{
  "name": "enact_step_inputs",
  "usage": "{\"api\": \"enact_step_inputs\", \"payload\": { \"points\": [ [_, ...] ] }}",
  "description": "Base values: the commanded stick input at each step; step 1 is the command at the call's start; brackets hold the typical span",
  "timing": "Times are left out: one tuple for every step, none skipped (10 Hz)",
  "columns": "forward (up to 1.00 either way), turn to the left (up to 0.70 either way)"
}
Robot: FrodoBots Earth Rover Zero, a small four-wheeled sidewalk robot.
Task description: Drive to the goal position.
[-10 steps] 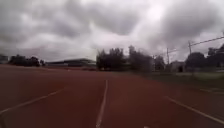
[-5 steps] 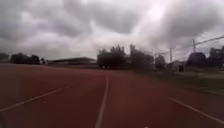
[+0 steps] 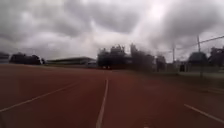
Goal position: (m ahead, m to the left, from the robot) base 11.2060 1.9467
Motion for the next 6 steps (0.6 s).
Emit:
{"api": "enact_step_inputs", "payload": {
  "points": [
    [0.7, 0.0],
    [0.7, 0.0],
    [0.7, 0.0],
    [0.7, 0.0],
    [0.7, 0.0],
    [0.7, 0.0]
  ]
}}
